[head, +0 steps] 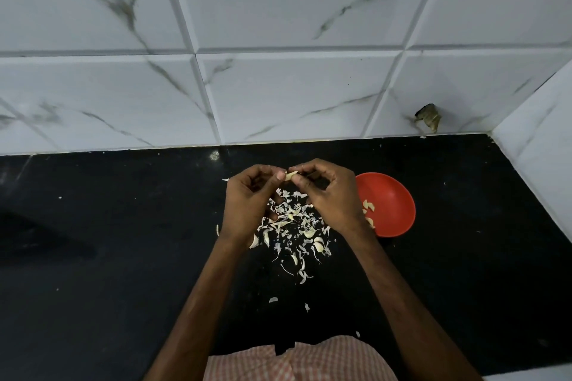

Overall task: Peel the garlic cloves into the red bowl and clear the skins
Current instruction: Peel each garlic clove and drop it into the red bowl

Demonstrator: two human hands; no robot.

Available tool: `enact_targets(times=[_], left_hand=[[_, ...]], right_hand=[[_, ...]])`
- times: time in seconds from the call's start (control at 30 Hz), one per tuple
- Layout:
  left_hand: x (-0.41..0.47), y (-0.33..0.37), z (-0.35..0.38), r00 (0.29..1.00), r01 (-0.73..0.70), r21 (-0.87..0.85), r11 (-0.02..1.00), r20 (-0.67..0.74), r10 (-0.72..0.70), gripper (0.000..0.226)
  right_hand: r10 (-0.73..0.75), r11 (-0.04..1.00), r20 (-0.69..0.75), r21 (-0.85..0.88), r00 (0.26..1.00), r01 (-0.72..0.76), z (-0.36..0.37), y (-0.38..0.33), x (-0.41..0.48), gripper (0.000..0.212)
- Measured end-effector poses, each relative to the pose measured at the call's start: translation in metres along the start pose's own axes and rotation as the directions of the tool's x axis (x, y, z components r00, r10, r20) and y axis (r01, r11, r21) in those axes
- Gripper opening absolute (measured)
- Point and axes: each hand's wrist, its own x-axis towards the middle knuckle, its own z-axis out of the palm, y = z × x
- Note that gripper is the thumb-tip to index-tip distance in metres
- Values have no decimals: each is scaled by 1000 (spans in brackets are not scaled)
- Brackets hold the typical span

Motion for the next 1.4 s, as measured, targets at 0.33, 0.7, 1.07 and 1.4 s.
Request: enact_targets(times=[0.33, 0.7, 1.07, 1.4], left_hand=[[0, -14, 4, 997, 41, -101, 994, -62, -47, 10], [12, -122, -25, 988, 155, 678, 719, -96, -123, 16], [-11, -153, -21, 991, 19, 893, 449, 43, -128, 8], [-17, -155, -3, 999, 11, 833, 552, 19, -48, 14]], right_hand=[[129, 969, -76, 221, 989, -109, 12, 12, -13, 13], [425, 898, -306, 23, 852, -439, -53, 126, -30, 14], [392, 718, -268, -508, 880, -475, -66, 161, -35, 18], [361, 667, 253, -742, 897, -59, 21, 159, -61, 38]])
